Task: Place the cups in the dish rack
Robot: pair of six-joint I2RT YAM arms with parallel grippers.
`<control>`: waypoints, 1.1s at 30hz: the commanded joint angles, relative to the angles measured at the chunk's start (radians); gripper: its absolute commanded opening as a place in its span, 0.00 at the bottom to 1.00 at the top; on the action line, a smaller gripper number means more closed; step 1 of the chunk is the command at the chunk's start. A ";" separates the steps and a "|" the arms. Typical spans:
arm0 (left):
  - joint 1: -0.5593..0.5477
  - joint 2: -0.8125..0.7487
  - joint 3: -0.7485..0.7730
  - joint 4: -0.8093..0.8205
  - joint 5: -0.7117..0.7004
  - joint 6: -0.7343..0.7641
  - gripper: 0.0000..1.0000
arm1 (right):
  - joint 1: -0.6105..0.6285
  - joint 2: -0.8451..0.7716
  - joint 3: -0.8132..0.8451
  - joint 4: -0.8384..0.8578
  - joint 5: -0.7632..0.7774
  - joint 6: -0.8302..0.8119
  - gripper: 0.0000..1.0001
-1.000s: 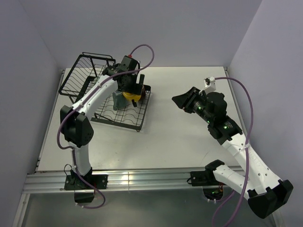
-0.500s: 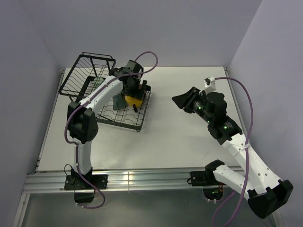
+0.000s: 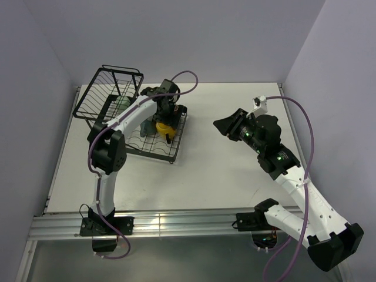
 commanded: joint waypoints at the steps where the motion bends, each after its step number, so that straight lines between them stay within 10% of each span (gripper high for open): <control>1: -0.006 -0.008 0.044 0.022 -0.007 0.007 0.04 | 0.004 -0.006 0.002 0.024 0.003 -0.021 0.42; 11: -0.009 -0.002 0.036 0.026 -0.027 0.003 0.67 | 0.006 -0.002 0.001 0.024 0.003 -0.018 0.43; 33: -0.021 0.007 0.032 0.037 -0.035 0.009 0.79 | 0.004 0.001 0.001 0.021 0.000 -0.023 0.43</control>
